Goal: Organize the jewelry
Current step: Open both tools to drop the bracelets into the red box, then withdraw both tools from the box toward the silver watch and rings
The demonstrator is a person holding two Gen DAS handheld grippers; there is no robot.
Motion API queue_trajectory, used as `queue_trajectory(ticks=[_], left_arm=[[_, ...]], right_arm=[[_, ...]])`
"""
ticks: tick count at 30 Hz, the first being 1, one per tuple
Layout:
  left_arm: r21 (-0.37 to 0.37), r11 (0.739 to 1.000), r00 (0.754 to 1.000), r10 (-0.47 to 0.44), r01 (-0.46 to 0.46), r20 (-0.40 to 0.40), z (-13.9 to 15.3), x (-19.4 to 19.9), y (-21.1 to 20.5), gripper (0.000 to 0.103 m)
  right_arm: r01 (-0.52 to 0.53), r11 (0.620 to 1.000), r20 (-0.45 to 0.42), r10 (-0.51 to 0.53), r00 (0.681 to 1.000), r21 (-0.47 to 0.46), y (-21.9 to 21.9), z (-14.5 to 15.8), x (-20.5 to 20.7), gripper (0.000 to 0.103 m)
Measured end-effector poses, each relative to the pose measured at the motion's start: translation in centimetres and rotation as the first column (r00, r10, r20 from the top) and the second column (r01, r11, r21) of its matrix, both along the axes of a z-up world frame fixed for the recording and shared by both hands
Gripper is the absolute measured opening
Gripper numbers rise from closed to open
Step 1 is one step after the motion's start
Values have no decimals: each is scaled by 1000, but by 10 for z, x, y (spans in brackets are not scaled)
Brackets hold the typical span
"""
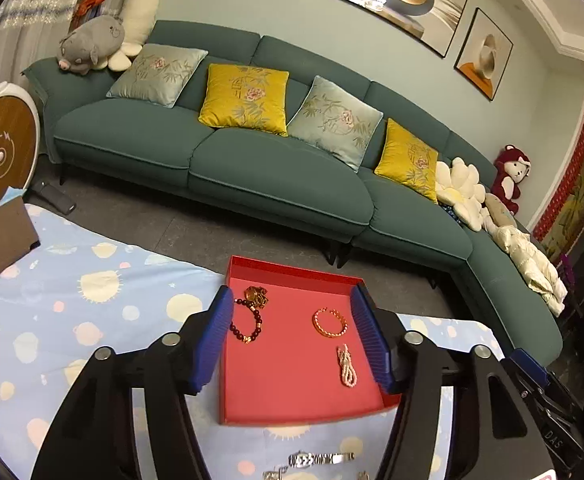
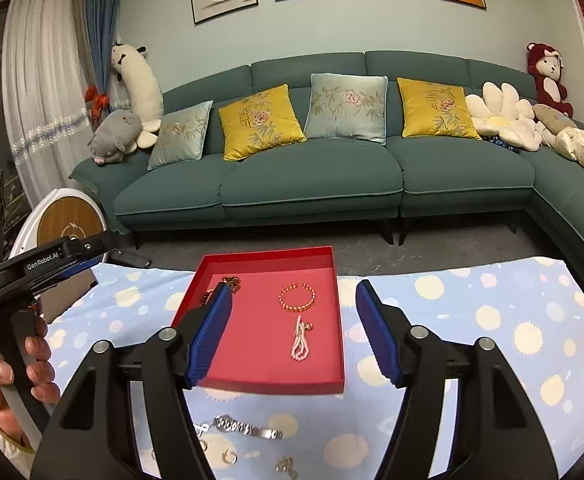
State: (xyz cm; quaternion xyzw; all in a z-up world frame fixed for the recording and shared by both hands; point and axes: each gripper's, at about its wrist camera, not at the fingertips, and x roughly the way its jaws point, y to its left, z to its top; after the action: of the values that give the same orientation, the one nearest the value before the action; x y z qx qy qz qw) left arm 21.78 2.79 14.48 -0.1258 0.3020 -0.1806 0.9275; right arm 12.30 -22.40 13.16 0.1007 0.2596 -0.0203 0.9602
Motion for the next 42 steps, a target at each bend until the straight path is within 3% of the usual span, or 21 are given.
queue_trajectory(ticks=[2,7,12,16,23,32,37,42], left_arm=[[24,1000,1000,9,-9,1,-2,-27,6,64],[129,992,998,3,4,-55,-39,-81,15,64],[173,984,991,-12,35,-132,-77,-97,12,64],[210,974,984,-44,80,-171,-103,-99,5,64],[252,962,975,-53,109,-217,-124,-93,-8,64],[258,959,969,-50,114,-243,-128,-91,3,64],[254,962,963,-31,102,-269,-135,-85,19,64],[240,965,956,-32,106,-293,-139,-83,28,64]], right_arm=[[9,1000,-9,-9,1000,19,-2,-12,-29,67],[-4,999,-149,12,989,54,-2,-48,-63,67],[-58,998,-209,54,976,-14,11,-71,-71,67],[-88,996,-245,83,966,-11,16,-88,-71,67],[-216,976,-269,201,942,-27,44,-116,-36,62],[-407,898,-342,334,878,-166,75,-148,7,59],[-452,884,-334,393,856,-117,82,-150,22,58],[-488,867,-386,417,823,-103,93,-169,36,58]])
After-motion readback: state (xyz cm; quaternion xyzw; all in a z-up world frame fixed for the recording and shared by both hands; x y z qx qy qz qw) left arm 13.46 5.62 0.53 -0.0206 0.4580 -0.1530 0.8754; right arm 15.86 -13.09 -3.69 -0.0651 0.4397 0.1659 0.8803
